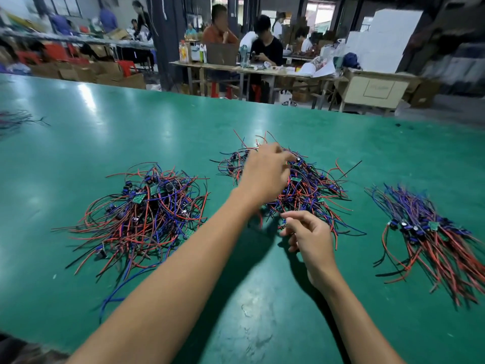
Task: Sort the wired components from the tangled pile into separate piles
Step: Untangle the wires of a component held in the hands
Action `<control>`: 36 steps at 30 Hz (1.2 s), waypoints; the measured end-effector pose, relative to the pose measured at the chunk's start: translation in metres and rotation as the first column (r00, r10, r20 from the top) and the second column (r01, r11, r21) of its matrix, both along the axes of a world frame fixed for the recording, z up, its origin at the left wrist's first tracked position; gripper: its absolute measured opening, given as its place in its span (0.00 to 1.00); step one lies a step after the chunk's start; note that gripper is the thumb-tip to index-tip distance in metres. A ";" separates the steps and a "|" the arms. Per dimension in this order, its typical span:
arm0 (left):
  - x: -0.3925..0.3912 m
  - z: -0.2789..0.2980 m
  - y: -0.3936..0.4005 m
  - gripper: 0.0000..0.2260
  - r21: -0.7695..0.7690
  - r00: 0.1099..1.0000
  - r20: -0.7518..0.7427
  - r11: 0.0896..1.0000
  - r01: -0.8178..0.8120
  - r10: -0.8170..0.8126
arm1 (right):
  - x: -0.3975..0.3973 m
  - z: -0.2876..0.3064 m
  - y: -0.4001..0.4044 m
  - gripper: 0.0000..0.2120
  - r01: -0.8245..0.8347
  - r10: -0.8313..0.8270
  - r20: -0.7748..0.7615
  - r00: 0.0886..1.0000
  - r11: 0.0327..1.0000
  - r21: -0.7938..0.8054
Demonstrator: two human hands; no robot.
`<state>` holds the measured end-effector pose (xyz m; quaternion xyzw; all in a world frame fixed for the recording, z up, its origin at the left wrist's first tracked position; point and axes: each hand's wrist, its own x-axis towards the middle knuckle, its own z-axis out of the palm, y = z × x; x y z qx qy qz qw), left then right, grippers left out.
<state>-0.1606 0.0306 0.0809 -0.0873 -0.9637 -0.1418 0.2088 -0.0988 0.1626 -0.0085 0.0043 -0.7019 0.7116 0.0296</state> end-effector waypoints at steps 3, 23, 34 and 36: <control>-0.019 -0.020 0.023 0.23 -0.197 0.988 0.148 0.978 0.066 -0.037 | -0.003 -0.001 0.001 0.08 -0.016 0.016 0.001 1.000 1.000 0.014; 0.062 -0.054 0.000 0.09 0.847 0.933 -0.320 0.393 0.359 -0.163 | 0.011 0.025 0.003 0.12 -0.339 0.458 0.129 0.880 0.793 -0.506; 0.063 -0.060 -0.028 0.11 0.674 0.911 -0.412 0.685 0.278 0.035 | 0.012 0.026 0.011 0.17 -0.318 0.470 0.065 0.880 0.687 -0.654; 0.065 -0.059 -0.028 0.11 0.595 0.907 -0.420 0.756 0.272 0.005 | 0.012 0.026 0.010 0.19 -0.298 0.409 0.071 0.910 0.762 -0.575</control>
